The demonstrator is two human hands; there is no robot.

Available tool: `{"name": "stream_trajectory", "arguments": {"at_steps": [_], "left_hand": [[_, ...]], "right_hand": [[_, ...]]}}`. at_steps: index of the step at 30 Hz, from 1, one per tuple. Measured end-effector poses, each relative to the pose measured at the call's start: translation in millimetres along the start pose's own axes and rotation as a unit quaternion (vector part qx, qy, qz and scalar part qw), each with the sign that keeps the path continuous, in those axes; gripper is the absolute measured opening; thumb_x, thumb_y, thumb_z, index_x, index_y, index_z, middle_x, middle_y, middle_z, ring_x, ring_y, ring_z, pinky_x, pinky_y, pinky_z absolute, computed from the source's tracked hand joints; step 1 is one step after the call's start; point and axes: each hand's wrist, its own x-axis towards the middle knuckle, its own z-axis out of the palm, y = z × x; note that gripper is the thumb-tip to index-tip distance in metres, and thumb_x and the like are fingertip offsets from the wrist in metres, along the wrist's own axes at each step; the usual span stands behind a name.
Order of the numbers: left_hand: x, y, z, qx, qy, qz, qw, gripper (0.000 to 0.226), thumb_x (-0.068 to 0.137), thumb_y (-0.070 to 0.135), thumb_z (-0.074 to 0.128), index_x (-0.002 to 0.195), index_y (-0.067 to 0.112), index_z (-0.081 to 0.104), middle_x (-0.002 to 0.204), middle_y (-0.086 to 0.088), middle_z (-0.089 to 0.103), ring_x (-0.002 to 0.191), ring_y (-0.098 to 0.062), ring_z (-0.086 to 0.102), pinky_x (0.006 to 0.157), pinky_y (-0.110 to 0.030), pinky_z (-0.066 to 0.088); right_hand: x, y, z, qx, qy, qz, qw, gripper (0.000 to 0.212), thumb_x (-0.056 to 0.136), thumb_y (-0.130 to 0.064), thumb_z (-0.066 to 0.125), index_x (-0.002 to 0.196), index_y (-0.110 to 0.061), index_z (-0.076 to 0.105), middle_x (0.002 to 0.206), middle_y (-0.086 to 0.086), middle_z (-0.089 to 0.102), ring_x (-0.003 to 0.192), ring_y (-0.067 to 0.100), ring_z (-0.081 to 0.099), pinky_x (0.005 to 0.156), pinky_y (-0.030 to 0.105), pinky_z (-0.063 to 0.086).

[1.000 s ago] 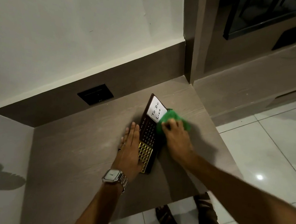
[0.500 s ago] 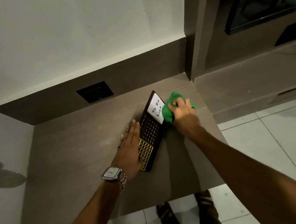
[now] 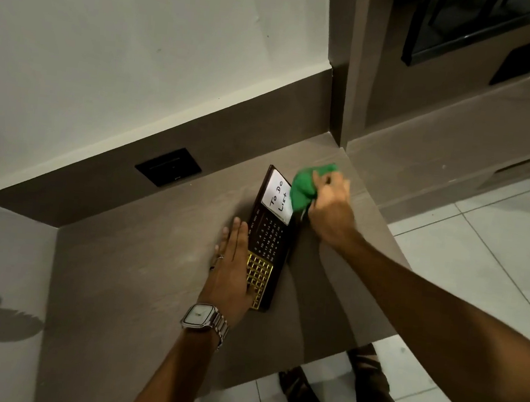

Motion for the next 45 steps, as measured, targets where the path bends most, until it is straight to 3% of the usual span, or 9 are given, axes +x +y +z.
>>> {"name": "stream_trajectory", "arguments": {"at_steps": [4, 8, 13, 22, 26, 29, 35, 40, 45], "left_hand": [[1.1, -0.5, 0.2, 0.003, -0.005, -0.005, 1.0, 0.122, 0.076, 0.009, 0.074, 0.146, 0.028, -0.023, 0.159, 0.006, -0.026, 0.147, -0.017, -0.021, 0.121, -0.043, -0.004], [1.7, -1.3, 0.5, 0.014, 0.001, -0.003, 1.0, 0.125, 0.075, 0.01, 0.075, 0.141, 0.031, -0.028, 0.156, 0.008, -0.029, 0.146, -0.018, -0.023, 0.12, -0.042, -0.005], [1.8, -1.1, 1.2, 0.016, 0.001, -0.005, 1.0, 0.124, 0.076, 0.008, 0.075, 0.145, 0.027, -0.027, 0.156, 0.007, -0.03, 0.145, -0.017, -0.024, 0.116, -0.039, -0.01], [2.0, -0.1, 0.2, 0.013, -0.005, -0.002, 1.0, 0.12, 0.077, 0.01, 0.074, 0.149, 0.025, -0.021, 0.159, 0.006, -0.026, 0.146, -0.017, -0.023, 0.12, -0.039, -0.008], [1.8, -0.7, 0.1, 0.014, -0.002, -0.001, 1.0, 0.121, 0.076, 0.01, 0.075, 0.149, 0.024, -0.02, 0.158, 0.007, -0.026, 0.146, -0.017, -0.023, 0.12, -0.04, -0.007], [2.0, -1.3, 0.2, 0.016, -0.004, 0.0, 1.0, 0.121, 0.076, 0.009, 0.074, 0.149, 0.023, -0.021, 0.158, 0.006, -0.027, 0.146, -0.017, -0.023, 0.119, -0.039, -0.009], [2.7, 0.3, 0.4, 0.014, -0.006, -0.001, 1.0, 0.12, 0.077, 0.009, 0.072, 0.149, 0.023, -0.023, 0.158, 0.006, -0.028, 0.146, -0.017, -0.024, 0.121, -0.04, -0.007], [3.7, 1.1, 1.4, 0.022, -0.005, -0.002, 1.0, 0.121, 0.077, 0.01, 0.073, 0.148, 0.023, -0.024, 0.158, 0.006, -0.028, 0.147, -0.016, -0.023, 0.122, -0.041, -0.006], [4.0, 1.7, 0.5, 0.018, -0.001, -0.007, 1.0, 0.121, 0.077, 0.009, 0.073, 0.148, 0.023, -0.024, 0.158, 0.005, -0.028, 0.146, -0.016, -0.024, 0.121, -0.039, -0.007]], "right_hand": [[1.4, -2.9, -3.3, 0.038, 0.058, 0.025, 0.997, 0.056, 0.085, 0.005, 0.055, 0.139, -0.004, 0.045, 0.122, 0.02, 0.046, 0.107, 0.031, 0.043, 0.092, 0.038, 0.046], [-48.7, 0.3, 14.0, -0.031, -0.031, -0.022, 0.999, 0.064, 0.082, 0.003, 0.06, 0.141, -0.014, 0.045, 0.127, 0.018, 0.044, 0.112, 0.033, 0.041, 0.089, 0.046, 0.049], [-89.0, 9.7, 29.5, -0.092, -0.068, -0.071, 0.991, 0.07, 0.074, -0.002, 0.071, 0.138, -0.021, 0.049, 0.132, 0.017, 0.046, 0.121, 0.036, 0.039, 0.09, 0.051, 0.047], [-5.1, 7.0, 16.9, -0.194, -0.03, -0.027, 0.98, 0.06, 0.087, -0.006, 0.059, 0.142, -0.019, 0.041, 0.134, 0.015, 0.043, 0.114, 0.034, 0.04, 0.085, 0.044, 0.048], [-32.9, 9.6, 28.1, -0.174, -0.062, -0.085, 0.979, 0.074, 0.084, -0.005, 0.061, 0.149, -0.013, 0.028, 0.155, 0.012, 0.028, 0.141, 0.037, 0.018, 0.111, 0.054, 0.024], [-82.5, 11.3, 38.7, -0.143, -0.082, -0.144, 0.976, 0.078, 0.08, -0.004, 0.067, 0.148, -0.012, 0.03, 0.156, 0.01, 0.026, 0.145, 0.034, 0.01, 0.116, 0.056, 0.007], [-68.2, 22.8, 32.7, -0.175, -0.154, -0.195, 0.953, 0.084, 0.088, -0.017, 0.064, 0.152, -0.02, 0.01, 0.161, 0.002, 0.007, 0.146, 0.025, -0.002, 0.117, 0.051, 0.018], [-6.1, 24.9, 22.0, -0.211, -0.112, -0.143, 0.96, 0.077, 0.086, -0.004, 0.062, 0.15, -0.009, 0.021, 0.157, 0.013, 0.022, 0.143, 0.034, 0.02, 0.115, 0.048, 0.021], [-33.8, 16.3, 32.5, -0.164, -0.1, -0.145, 0.971, 0.073, 0.086, 0.002, 0.058, 0.149, -0.007, 0.023, 0.156, 0.014, 0.024, 0.143, 0.034, 0.02, 0.114, 0.047, 0.026]]}}
